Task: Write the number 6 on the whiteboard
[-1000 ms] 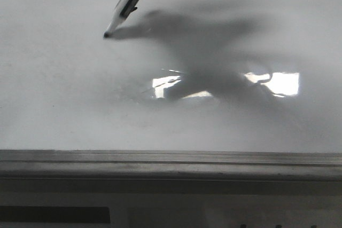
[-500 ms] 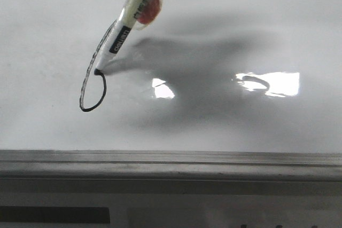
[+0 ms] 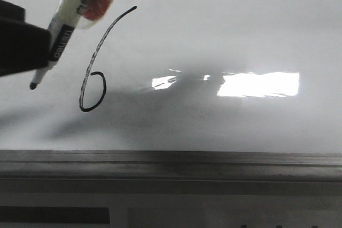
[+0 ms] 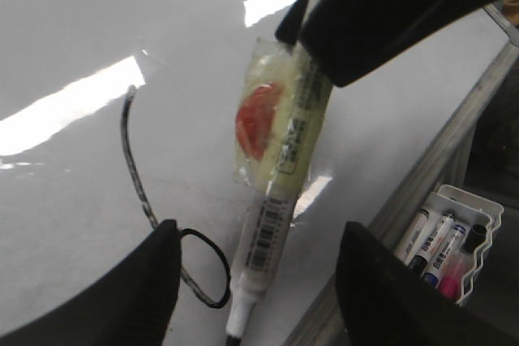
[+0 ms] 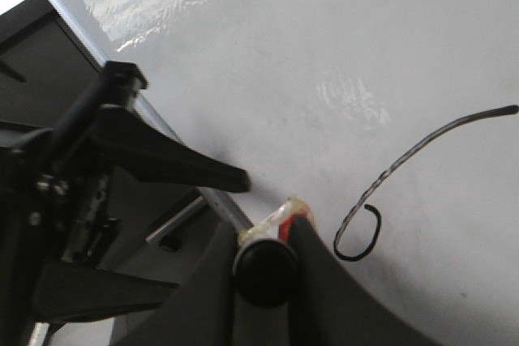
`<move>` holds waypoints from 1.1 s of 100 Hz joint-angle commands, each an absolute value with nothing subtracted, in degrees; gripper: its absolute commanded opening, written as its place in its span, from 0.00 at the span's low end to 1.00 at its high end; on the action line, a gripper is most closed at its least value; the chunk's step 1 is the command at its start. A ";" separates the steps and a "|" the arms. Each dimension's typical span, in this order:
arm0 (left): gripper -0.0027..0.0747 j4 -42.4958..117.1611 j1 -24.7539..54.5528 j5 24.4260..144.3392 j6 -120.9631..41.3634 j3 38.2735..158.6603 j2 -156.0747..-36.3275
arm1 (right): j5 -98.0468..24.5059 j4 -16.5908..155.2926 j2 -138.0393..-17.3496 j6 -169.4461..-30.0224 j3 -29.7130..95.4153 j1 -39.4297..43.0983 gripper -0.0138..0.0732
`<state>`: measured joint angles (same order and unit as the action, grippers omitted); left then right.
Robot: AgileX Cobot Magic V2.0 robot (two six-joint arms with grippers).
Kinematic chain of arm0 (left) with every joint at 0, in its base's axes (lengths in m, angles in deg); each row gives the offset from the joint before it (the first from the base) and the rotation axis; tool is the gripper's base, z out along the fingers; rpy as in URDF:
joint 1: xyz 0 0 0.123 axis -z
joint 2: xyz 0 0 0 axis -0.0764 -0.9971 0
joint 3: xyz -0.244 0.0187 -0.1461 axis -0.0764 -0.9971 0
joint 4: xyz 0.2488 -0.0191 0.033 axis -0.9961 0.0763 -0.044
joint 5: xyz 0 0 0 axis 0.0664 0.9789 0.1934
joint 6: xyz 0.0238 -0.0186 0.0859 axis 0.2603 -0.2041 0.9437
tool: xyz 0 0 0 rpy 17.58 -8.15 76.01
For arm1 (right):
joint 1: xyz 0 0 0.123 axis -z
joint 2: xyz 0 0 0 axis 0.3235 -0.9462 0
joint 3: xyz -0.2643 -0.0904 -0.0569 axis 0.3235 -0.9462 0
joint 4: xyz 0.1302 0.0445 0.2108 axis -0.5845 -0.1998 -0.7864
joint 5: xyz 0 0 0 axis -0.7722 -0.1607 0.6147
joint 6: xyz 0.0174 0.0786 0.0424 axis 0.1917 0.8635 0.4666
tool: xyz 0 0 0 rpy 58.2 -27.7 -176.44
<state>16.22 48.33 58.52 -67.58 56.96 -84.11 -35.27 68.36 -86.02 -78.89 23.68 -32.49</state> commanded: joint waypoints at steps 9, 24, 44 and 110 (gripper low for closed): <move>0.53 16.16 49.52 49.71 -67.68 58.61 -88.58 | -37.88 69.06 -84.94 -79.66 25.62 -33.43 0.09; 0.15 16.16 49.52 50.21 -67.68 58.61 -88.83 | -36.94 69.06 -84.94 -79.66 25.62 -33.43 0.09; 0.01 16.38 49.52 50.10 -68.06 58.61 -88.71 | -35.78 70.06 -85.02 -79.66 25.62 -33.43 0.31; 0.03 60.34 49.42 50.79 -73.23 58.61 -90.96 | -34.40 70.55 -85.16 -79.66 25.62 -32.83 0.77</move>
